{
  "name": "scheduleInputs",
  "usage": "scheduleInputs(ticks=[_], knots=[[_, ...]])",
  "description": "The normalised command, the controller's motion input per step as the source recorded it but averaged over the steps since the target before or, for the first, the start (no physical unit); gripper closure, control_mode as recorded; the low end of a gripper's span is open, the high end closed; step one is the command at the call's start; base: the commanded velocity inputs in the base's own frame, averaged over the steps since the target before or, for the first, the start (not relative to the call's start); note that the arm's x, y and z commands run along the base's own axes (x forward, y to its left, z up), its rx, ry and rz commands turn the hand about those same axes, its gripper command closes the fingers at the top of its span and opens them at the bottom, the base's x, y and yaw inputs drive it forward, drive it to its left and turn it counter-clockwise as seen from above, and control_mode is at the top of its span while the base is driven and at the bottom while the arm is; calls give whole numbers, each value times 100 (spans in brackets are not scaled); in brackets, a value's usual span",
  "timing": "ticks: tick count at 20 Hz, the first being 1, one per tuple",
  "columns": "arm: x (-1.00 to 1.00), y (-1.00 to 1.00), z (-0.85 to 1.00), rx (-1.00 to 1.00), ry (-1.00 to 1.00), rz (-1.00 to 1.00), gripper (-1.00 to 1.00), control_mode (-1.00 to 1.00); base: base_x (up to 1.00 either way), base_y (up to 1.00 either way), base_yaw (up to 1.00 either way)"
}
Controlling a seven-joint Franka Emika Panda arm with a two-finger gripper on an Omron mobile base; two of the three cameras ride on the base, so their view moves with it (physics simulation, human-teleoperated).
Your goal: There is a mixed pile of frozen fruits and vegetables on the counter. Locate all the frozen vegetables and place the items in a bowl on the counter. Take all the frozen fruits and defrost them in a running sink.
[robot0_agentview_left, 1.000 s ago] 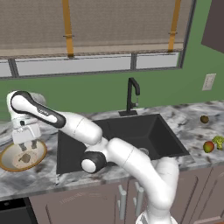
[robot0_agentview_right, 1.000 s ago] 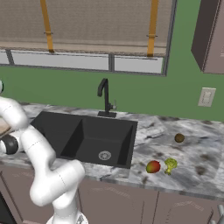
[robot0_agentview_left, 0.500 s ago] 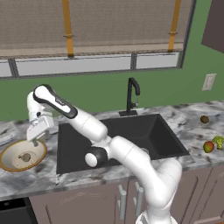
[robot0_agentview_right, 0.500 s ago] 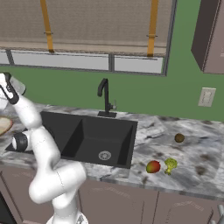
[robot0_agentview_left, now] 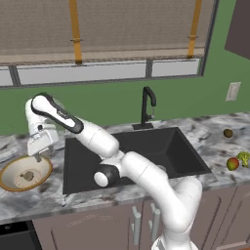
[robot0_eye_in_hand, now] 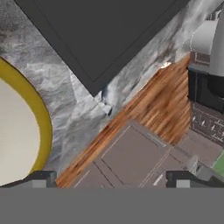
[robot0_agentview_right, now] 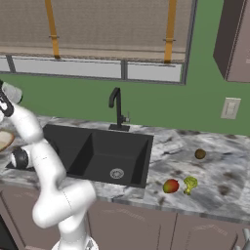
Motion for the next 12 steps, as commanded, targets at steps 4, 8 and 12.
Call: scheduleInputs(ticks=[4, 8, 12], knots=[[-55, 0, 0, -12, -100, 0, -100, -100, 0, 0, 0], [-51, -2, 0, -8, -100, 0, -100, -100, 0, 0, 0], [6, -73, -3, 3, -32, -30, -100, -100, 0, 0, 0]])
